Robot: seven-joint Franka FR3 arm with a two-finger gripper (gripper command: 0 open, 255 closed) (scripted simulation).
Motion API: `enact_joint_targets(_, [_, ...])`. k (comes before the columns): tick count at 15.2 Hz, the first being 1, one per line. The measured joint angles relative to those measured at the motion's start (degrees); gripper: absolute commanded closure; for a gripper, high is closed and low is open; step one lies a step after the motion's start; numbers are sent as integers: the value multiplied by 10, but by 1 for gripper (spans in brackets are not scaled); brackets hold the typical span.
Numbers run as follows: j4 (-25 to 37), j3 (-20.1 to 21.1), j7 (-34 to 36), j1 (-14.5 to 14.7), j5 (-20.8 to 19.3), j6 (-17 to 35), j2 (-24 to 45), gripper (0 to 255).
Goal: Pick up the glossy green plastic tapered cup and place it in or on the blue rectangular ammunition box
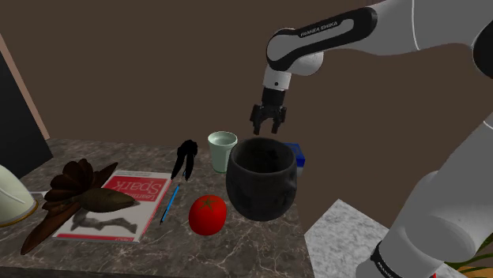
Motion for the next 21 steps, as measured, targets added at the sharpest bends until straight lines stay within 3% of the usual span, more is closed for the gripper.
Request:
enact_joint_targets(8, [154, -1, -3, -2, 39, 29, 181, 0])
enact_joint_targets(13, [273, 2, 5, -7, 59, 19, 288, 0])
enact_joint_targets(21, [265, 6, 1, -2, 68, 61, 320, 0])
